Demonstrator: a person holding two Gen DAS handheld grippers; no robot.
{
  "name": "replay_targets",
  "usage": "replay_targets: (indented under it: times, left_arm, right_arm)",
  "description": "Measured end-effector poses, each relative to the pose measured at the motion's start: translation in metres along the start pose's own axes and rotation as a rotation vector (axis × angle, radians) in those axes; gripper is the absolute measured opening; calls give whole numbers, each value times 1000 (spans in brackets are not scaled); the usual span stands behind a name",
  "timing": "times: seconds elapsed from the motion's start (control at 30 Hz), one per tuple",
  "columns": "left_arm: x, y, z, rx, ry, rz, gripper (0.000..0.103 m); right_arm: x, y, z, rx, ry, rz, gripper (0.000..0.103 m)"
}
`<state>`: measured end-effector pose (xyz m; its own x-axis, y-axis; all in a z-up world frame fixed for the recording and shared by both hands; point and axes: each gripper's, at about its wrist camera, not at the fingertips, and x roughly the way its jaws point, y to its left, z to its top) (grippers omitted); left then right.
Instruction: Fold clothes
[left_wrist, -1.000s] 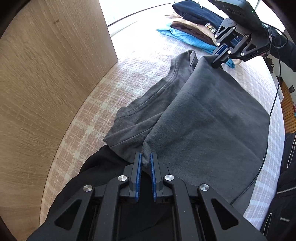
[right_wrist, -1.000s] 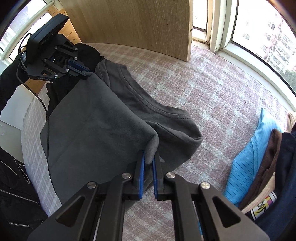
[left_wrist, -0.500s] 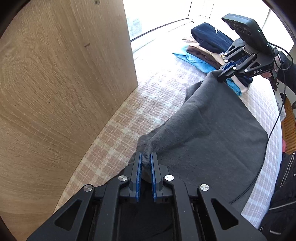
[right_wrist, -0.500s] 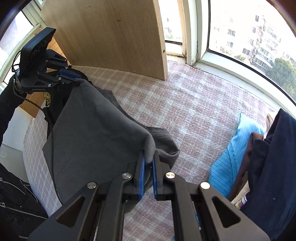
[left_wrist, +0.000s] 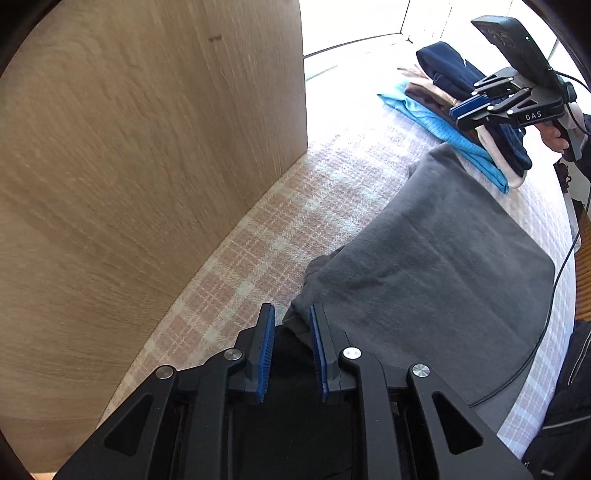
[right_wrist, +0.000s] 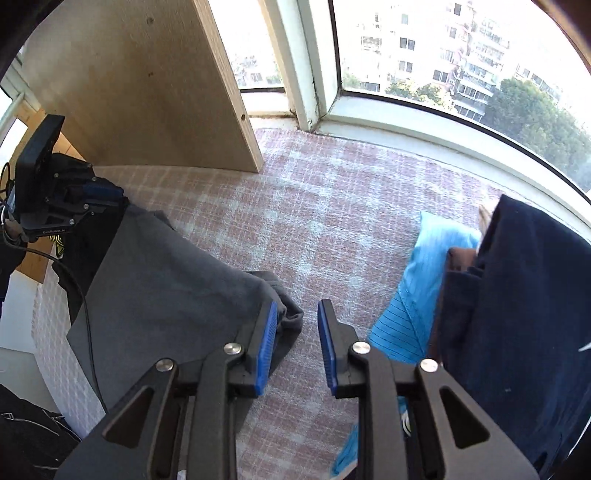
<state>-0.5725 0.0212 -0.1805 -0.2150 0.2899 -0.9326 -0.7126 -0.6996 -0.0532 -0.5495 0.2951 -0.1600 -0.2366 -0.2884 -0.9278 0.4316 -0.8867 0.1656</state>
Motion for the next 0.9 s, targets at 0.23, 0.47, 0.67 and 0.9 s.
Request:
replay_targets:
  times: [0.23,0.47,0.67,0.9]
  left_arm:
    - [-62,-45,-52,31,-63,-58,25]
    - [-75,-92,-133,-50,-51,-166,33]
    - [-47,-123,-149,-100,-43,-222,33]
    - [-28,-133,-143,-91,-41,-226,34]
  right_arm:
    - [-47,65,-64,-91,-24,131,23]
    - [-64,91,-157,-73,-84,177,43]
    - [-14,67,-183,167,-59,363,40]
    - [5,69,-178,214,-59,458,39]
